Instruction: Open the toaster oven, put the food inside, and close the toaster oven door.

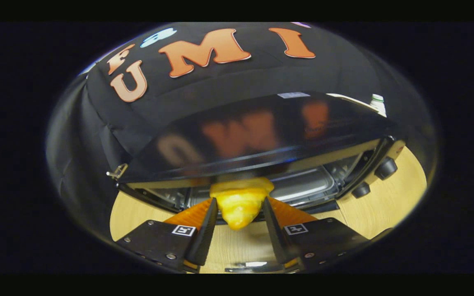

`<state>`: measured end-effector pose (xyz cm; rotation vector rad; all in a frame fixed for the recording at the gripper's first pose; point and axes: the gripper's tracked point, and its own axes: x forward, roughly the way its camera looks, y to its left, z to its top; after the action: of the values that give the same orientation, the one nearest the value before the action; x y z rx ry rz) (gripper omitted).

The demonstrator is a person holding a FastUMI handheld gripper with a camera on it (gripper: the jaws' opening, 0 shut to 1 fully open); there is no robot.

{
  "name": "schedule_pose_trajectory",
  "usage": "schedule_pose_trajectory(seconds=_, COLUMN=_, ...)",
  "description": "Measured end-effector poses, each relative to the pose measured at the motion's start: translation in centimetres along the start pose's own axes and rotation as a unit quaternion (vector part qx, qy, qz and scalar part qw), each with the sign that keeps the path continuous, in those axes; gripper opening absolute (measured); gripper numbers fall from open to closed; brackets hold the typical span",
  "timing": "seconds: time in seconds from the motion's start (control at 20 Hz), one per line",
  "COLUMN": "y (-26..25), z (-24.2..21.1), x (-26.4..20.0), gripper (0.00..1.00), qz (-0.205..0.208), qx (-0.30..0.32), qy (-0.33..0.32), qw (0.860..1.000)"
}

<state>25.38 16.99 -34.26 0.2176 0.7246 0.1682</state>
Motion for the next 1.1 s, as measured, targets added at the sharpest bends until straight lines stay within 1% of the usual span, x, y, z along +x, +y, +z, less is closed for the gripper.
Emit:
schedule_pose_trajectory(seconds=0.05, y=-0.6, z=-0.4, x=0.2, gripper=0.67, qz=-0.011, qx=0.003, qy=0.005, qw=1.000)
schedule_pose_trajectory(seconds=0.25, y=-1.0, z=-1.9, x=-2.3, gripper=0.99, qz=-0.008, qx=0.023, qy=-0.006, qw=1.000)
schedule_pose_trajectory(seconds=0.5, y=-2.7, z=-5.6, x=-7.5, gripper=0.98, qz=-0.017, qx=0.035, qy=-0.015, qw=0.999)
schedule_pose_trajectory(seconds=0.7, y=-2.9, z=-9.2, x=-11.5, gripper=0.98, qz=-0.004, qx=0.055, qy=-0.004, qw=0.998)
schedule_pose_trajectory(seconds=0.8, y=-3.7, z=-10.9, x=-13.1, gripper=0.98, qz=-0.016, qx=0.039, qy=-0.001, qw=0.999)
schedule_pose_trajectory(seconds=0.95, y=-4.6, z=-13.3, x=-14.1, gripper=0.98, qz=-0.033, qx=0.018, qy=0.014, qw=0.999)
schedule_pose_trajectory(seconds=1.1, y=-5.3, z=-15.6, x=-14.1, gripper=0.98, qz=-0.038, qx=0.026, qy=0.034, qw=0.998)
